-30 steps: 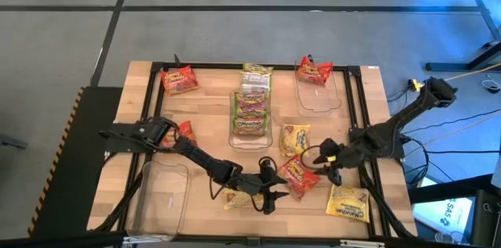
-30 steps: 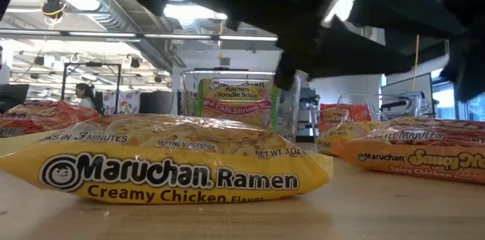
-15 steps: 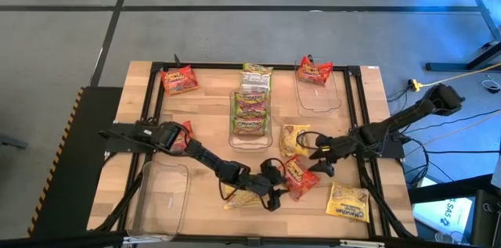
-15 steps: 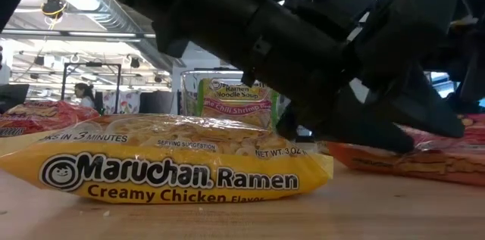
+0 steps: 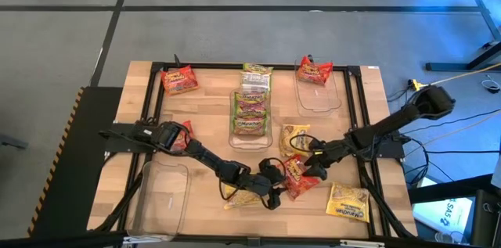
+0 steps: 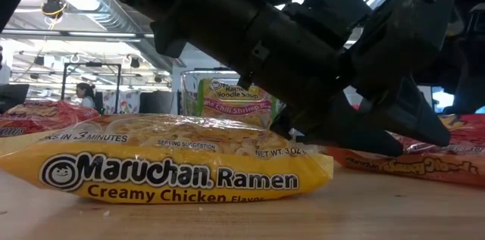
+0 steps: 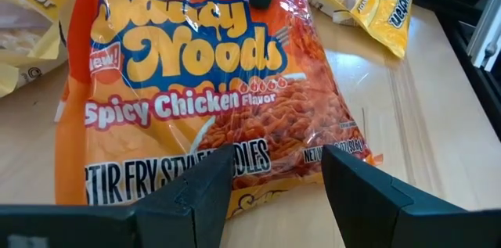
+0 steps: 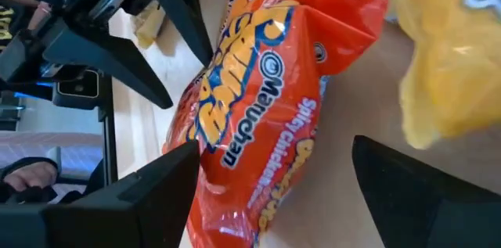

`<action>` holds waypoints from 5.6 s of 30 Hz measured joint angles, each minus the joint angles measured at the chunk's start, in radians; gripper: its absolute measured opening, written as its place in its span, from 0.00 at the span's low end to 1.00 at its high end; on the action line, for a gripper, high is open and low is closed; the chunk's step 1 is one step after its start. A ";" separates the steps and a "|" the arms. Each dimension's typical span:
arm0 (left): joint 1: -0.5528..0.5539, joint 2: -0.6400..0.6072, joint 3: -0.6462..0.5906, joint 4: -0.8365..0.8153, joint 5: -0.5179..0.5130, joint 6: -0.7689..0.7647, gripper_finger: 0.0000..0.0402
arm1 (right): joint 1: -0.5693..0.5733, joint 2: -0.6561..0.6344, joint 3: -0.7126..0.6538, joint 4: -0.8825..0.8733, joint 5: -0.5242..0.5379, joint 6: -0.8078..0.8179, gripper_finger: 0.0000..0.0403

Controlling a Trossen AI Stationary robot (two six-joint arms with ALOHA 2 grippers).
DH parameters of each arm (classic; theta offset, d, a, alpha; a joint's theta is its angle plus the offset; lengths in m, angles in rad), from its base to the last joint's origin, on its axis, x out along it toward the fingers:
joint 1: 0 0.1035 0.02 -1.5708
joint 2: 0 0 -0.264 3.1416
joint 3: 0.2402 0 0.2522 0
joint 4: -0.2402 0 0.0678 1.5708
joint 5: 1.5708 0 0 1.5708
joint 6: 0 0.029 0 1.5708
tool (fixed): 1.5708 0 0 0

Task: Sort Maruchan noodles
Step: Put the bottom orange noodle pack into the top right transparent bin

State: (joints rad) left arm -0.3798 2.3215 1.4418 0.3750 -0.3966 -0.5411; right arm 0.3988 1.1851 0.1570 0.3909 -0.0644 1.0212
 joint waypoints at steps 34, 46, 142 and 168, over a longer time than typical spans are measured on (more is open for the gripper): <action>-0.007 0.000 -0.003 0.007 -0.029 0.035 0.47 | 0.000 0.309 0.152 0.145 0.047 -0.085 0.60; -0.045 -0.099 -0.001 -0.150 -0.006 0.079 0.47 | 0.015 0.301 0.152 0.182 0.000 -0.174 0.35; -0.077 -0.150 -0.009 -0.126 0.106 0.238 0.47 | -1.211 0.412 0.938 -1.080 0.319 -1.859 0.64; -0.071 -0.150 -0.009 -0.118 0.064 0.153 0.47 | -0.807 0.075 1.024 -1.319 0.240 -1.468 0.61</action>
State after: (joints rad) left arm -0.4509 2.1719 1.4326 0.2570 -0.3331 -0.3880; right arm -0.4078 1.2605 1.1814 -0.9281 0.1755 -0.4473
